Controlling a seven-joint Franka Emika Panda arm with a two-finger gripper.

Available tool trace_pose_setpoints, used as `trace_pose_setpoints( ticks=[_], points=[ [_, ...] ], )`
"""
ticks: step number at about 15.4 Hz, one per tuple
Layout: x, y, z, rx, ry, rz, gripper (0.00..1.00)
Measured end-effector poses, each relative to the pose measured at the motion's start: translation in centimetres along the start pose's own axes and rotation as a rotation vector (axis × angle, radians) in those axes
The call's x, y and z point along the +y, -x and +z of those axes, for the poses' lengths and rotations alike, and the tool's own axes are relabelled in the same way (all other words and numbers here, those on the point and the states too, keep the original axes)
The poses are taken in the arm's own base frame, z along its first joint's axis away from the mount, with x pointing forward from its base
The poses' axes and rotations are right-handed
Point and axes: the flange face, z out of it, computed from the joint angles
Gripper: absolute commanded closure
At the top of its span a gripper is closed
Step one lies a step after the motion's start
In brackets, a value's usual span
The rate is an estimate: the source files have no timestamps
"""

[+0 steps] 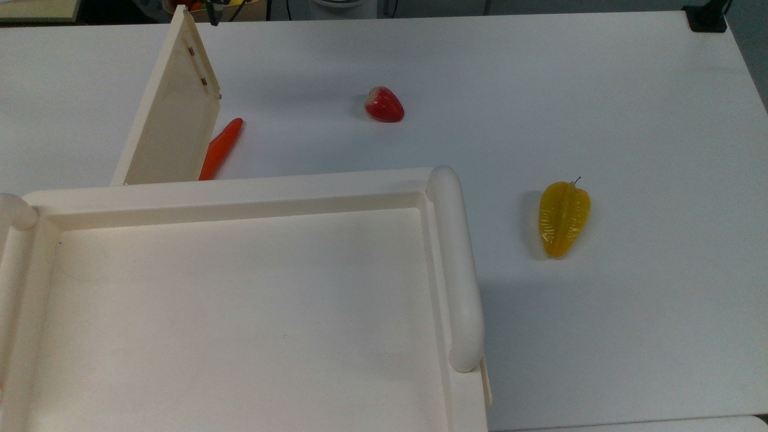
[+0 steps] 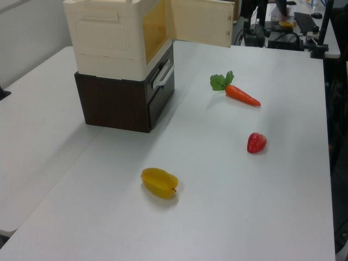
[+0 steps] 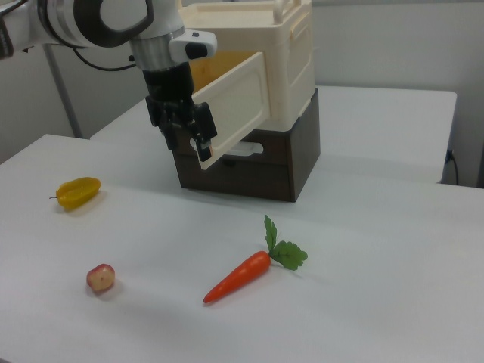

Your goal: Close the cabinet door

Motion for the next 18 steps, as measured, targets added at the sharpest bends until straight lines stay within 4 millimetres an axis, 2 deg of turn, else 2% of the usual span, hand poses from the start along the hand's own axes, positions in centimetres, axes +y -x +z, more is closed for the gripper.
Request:
trace_pose_setpoints(
  ticks=[5, 8, 14, 18],
  points=[
    [-3.0, -0.3, 1.6, -0.029, 0.009, -0.021, 0.00],
    [-4.1, -0.8, 2.9, -0.047, 0.019, -0.008, 0.00],
    [-4.8, -0.8, 2.9, -0.051, -0.038, -0.005, 0.00],
    [-5.1, -0.8, 2.0, -0.036, -0.065, -0.004, 0.00]
  ],
)
